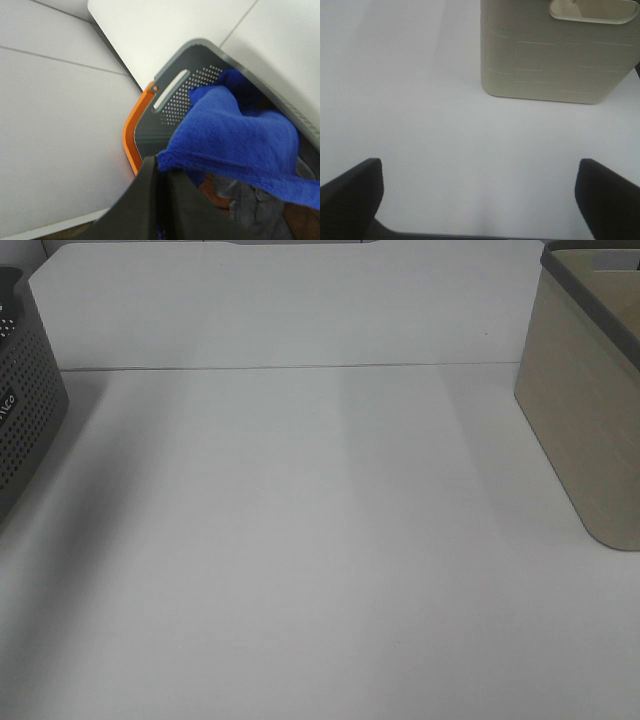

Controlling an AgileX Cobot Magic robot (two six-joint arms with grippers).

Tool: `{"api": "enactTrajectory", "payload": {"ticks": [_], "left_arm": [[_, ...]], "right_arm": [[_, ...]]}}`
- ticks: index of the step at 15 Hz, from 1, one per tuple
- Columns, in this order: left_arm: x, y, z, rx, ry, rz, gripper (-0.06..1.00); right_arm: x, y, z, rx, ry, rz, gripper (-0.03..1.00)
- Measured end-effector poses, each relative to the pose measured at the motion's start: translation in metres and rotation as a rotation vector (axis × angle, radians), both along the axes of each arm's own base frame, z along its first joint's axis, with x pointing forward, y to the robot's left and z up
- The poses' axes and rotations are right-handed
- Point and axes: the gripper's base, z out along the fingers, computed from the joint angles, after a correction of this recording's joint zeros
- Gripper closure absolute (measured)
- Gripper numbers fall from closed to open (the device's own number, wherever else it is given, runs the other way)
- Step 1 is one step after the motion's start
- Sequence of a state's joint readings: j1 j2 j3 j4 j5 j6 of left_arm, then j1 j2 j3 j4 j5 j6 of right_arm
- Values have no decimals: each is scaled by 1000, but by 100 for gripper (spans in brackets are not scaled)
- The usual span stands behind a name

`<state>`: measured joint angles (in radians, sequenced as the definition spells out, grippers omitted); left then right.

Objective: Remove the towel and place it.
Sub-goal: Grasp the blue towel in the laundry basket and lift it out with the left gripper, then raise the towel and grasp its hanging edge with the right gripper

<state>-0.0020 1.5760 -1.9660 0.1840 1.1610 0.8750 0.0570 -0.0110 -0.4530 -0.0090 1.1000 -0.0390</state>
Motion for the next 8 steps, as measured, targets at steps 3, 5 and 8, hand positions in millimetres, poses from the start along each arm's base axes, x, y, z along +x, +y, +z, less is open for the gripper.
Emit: {"api": "enactTrajectory", "payload": {"ticks": [3,5,8], "left_arm": [[-7,-39,22,-1,-135,-134,94],[-10,-55,30,-7,-173,-189,94],[-18,-86,36,-20,-202,-292,94]], "right_arm": [[0,0,0,0,0,0,-1],[0,0,0,0,0,0,-1],[0,0,0,0,0,0,-1]]}}
